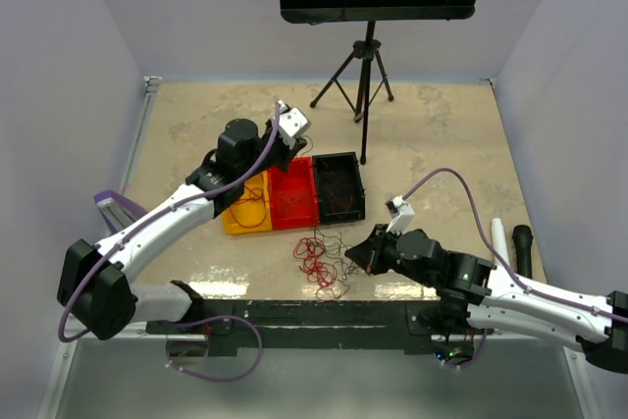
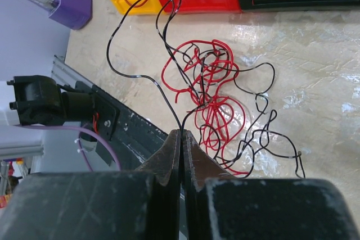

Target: Untangle the cables

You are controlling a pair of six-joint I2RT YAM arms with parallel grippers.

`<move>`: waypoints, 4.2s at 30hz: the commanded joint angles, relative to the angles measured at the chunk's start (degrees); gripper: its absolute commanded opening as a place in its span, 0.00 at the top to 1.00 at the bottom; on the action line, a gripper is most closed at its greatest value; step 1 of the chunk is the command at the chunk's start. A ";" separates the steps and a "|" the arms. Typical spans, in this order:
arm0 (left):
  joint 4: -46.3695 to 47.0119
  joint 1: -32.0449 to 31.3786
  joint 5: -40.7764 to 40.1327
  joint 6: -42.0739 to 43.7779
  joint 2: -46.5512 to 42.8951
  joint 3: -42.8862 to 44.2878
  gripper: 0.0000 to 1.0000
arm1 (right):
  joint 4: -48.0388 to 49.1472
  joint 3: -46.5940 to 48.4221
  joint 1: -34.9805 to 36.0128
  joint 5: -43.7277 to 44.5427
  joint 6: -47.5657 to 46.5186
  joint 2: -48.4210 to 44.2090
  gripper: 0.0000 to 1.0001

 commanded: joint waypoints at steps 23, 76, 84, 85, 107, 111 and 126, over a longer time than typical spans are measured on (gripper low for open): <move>10.56 -1.38 -15.90 2.49 11.34 -8.23 1.00 | 5.27 -1.63 0.16 -1.49 -0.11 0.62 1.00; -28.55 16.36 -0.60 -6.99 -2.20 11.70 0.00 | 17.98 31.75 -6.32 11.35 -16.54 44.36 0.41; -34.18 30.87 4.05 -9.72 1.84 24.10 0.00 | 22.23 39.92 -8.62 13.36 -20.32 57.82 0.63; -34.97 31.49 4.05 -9.72 2.63 25.50 0.00 | 22.23 40.46 -8.71 13.45 -20.41 59.31 0.64; -41.30 32.72 13.02 -4.54 4.22 30.61 0.00 | 13.99 48.72 -8.27 4.32 -20.50 62.59 0.21; -42.88 32.72 13.02 -3.13 3.87 30.61 0.00 | 10.99 48.38 -8.27 1.42 -20.51 58.37 0.14; -47.19 26.42 19.26 7.76 0.53 22.19 0.00 | 5.89 22.65 -3.63 1.94 -10.32 36.84 0.19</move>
